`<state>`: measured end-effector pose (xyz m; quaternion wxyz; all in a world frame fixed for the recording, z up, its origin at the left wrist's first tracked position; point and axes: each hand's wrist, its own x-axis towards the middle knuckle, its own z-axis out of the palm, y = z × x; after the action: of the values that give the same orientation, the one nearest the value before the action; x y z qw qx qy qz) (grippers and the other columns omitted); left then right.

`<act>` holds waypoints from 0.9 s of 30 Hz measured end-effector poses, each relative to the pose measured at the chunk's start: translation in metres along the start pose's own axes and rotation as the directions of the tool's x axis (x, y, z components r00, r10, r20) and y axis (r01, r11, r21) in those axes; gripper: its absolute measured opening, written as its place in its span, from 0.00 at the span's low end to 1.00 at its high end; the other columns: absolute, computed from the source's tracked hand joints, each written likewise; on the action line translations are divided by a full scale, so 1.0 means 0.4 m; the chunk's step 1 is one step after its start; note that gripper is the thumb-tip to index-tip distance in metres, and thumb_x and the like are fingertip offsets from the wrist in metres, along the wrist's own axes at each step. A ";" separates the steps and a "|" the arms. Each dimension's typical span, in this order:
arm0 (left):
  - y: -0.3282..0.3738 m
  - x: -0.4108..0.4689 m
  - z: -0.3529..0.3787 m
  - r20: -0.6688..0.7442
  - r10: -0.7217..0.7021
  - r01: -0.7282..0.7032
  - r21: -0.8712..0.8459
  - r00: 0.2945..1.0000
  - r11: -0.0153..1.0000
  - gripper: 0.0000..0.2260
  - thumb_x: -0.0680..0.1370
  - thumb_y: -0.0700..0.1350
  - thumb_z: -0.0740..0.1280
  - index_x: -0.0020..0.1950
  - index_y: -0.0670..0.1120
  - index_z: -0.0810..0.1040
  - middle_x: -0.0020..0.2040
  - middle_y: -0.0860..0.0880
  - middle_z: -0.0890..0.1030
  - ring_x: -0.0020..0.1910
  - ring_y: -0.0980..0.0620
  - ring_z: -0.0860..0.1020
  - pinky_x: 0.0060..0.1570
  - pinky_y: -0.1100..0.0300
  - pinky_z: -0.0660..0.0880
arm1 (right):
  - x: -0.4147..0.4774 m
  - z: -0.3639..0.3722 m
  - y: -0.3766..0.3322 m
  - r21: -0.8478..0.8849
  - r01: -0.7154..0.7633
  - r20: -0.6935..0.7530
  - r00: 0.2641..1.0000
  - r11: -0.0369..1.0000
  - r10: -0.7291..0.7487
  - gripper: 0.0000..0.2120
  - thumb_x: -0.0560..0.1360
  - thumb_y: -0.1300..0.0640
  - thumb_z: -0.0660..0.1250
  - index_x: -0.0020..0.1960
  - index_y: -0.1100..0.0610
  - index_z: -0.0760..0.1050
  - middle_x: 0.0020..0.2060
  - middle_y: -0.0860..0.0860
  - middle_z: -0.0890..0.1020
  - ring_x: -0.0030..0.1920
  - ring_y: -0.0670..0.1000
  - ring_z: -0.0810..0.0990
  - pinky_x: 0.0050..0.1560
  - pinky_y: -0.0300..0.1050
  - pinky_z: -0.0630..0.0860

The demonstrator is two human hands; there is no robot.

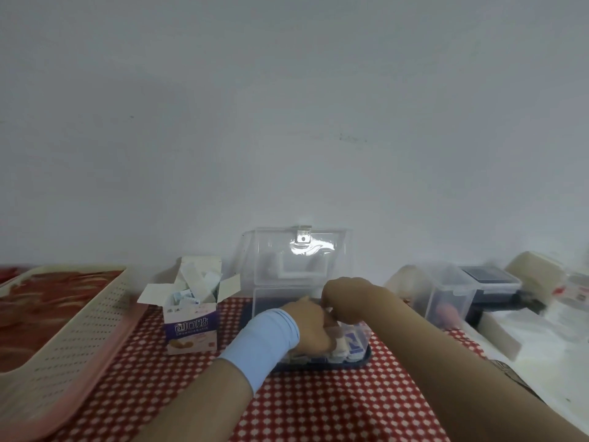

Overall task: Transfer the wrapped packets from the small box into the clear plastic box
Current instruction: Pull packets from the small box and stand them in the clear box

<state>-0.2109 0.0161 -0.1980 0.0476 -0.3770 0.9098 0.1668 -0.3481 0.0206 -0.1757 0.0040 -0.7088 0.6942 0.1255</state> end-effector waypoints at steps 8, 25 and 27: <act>0.010 0.006 0.007 0.015 -0.055 0.055 -0.028 0.998 0.998 0.16 0.73 0.58 0.61 0.48 0.48 0.81 0.49 0.47 0.80 0.46 0.46 0.80 0.54 0.48 0.80 | -0.017 -0.003 0.017 0.006 -0.014 -0.095 0.995 1.000 0.015 0.13 0.75 0.64 0.68 0.58 0.56 0.81 0.48 0.51 0.83 0.47 0.54 0.82 0.50 0.46 0.80; -0.173 -0.206 -0.215 -0.521 -0.104 -0.027 -0.237 0.847 0.971 0.07 0.80 0.45 0.65 0.51 0.56 0.79 0.52 0.58 0.78 0.49 0.60 0.76 0.52 0.62 0.73 | -0.057 -0.163 -0.099 0.388 0.218 -0.386 0.921 0.896 -0.057 0.13 0.80 0.60 0.63 0.55 0.49 0.84 0.54 0.45 0.84 0.55 0.47 0.81 0.60 0.44 0.77; -0.235 -0.234 -0.226 -0.556 -0.172 0.040 -0.241 0.813 0.970 0.08 0.80 0.42 0.65 0.49 0.56 0.78 0.50 0.58 0.78 0.46 0.62 0.75 0.47 0.64 0.70 | -0.052 -0.184 -0.154 0.408 0.267 -0.404 0.910 0.873 -0.090 0.12 0.80 0.60 0.64 0.56 0.50 0.84 0.54 0.46 0.85 0.54 0.47 0.81 0.59 0.42 0.77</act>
<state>-0.0747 -0.0141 -0.1184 -0.2605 -0.4629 0.8353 0.1417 -0.2749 0.0299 -0.1110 0.0494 -0.7608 0.6222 -0.1778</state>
